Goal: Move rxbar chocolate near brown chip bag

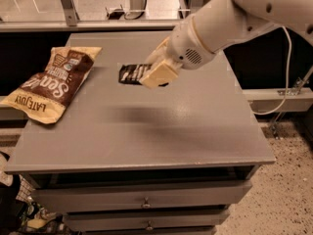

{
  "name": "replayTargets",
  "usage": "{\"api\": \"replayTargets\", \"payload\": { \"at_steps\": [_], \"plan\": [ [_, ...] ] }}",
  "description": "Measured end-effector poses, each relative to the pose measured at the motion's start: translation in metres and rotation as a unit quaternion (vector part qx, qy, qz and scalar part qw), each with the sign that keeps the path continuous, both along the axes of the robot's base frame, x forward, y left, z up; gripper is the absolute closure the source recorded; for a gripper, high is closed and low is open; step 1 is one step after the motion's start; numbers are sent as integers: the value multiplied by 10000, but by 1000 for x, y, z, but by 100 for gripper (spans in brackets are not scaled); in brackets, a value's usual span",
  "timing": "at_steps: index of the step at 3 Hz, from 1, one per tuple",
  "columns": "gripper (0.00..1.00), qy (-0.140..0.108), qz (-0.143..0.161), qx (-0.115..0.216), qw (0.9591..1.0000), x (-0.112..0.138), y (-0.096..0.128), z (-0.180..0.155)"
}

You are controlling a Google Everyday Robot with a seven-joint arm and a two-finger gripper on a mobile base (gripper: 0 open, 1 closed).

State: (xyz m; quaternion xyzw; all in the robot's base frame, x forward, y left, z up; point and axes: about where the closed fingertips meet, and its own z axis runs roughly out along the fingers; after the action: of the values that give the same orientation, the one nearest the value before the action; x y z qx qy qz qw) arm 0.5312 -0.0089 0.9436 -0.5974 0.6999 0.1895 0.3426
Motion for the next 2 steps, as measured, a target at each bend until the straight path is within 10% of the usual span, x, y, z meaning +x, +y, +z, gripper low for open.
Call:
{"api": "replayTargets", "payload": {
  "at_steps": [2],
  "plan": [
    [100,-37,563,-8,9984,-38,105,-13]
  ]
}}
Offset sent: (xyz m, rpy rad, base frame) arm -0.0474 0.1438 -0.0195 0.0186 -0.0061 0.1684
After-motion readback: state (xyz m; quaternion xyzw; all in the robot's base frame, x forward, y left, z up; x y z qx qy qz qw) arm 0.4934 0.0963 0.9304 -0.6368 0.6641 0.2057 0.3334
